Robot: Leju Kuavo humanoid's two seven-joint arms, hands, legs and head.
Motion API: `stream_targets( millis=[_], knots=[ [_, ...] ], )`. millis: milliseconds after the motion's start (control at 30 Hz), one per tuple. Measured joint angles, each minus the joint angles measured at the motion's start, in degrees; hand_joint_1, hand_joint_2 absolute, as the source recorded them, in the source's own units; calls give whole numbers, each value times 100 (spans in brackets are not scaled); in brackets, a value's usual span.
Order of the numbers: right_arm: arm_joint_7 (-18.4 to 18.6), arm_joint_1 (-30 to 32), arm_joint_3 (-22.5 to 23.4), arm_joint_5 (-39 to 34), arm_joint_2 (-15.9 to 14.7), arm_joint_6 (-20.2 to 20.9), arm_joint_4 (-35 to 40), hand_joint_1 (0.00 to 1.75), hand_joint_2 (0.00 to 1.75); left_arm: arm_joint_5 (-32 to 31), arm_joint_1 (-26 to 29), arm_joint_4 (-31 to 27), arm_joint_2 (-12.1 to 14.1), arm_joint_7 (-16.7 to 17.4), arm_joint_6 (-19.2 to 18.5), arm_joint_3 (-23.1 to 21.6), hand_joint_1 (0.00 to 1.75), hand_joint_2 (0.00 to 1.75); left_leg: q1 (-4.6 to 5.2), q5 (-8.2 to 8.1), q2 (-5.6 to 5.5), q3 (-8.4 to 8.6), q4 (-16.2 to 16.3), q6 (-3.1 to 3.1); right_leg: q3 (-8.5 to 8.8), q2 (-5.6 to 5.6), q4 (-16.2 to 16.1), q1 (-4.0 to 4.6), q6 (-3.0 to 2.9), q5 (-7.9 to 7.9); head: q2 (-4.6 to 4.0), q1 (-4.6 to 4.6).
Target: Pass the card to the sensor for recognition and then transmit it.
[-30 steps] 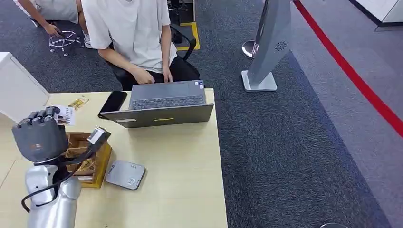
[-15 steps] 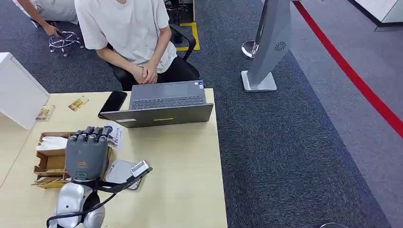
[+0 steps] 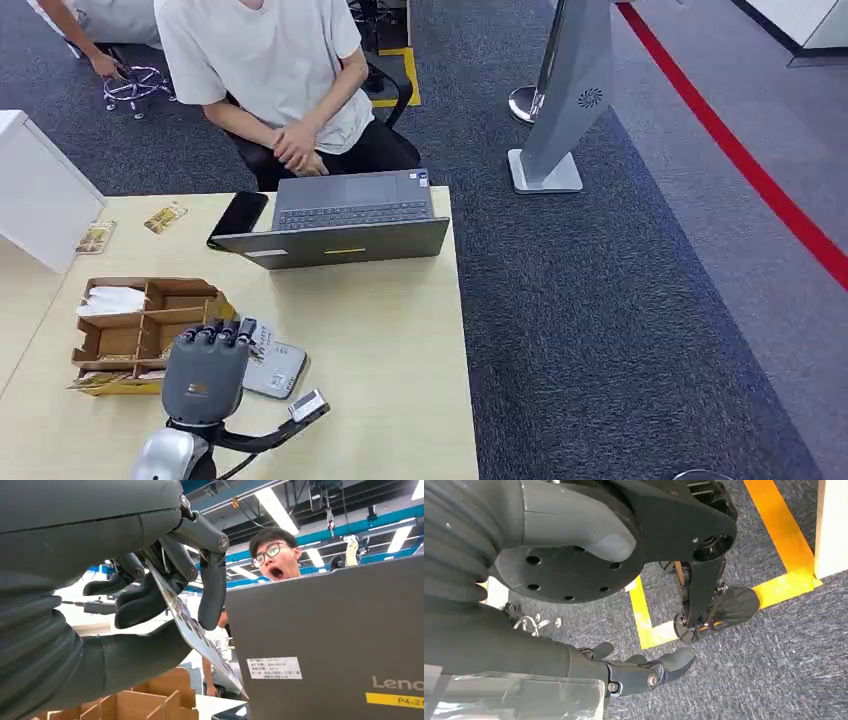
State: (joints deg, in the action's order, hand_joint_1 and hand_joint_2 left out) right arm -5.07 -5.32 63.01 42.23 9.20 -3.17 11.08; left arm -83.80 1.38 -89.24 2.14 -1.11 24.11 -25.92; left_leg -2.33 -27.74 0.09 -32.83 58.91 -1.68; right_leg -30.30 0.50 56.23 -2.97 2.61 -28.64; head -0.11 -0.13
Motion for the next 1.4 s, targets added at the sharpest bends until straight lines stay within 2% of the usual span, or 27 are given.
stream_targets(
  millis=[200,467,700,1100,1400],
  knots=[
    [0,0,11,26,0,0,0,0,175,13,18,4,24,44,-81,-20,175,175,0,0,0,0,0,0,-1,0,0,0,-1,0,0,0],
    [4,0,11,127,0,-2,0,0,175,92,0,287,2,216,-271,-9,175,175,0,0,0,0,0,0,-1,0,0,0,0,0,0,0],
    [20,1,11,212,0,-9,0,0,175,70,-88,667,-92,437,-496,234,175,175,0,0,0,1,0,0,-1,0,0,0,-1,1,0,0],
    [20,0,11,236,0,-22,0,0,175,66,-154,1016,-195,466,-551,485,175,175,0,0,0,0,0,0,-1,0,0,0,-1,1,0,0],
    [20,1,11,271,0,-17,0,0,175,155,-153,1115,-223,466,-796,533,175,175,0,0,0,0,0,0,-1,0,0,0,-1,1,0,0]
  ],
)
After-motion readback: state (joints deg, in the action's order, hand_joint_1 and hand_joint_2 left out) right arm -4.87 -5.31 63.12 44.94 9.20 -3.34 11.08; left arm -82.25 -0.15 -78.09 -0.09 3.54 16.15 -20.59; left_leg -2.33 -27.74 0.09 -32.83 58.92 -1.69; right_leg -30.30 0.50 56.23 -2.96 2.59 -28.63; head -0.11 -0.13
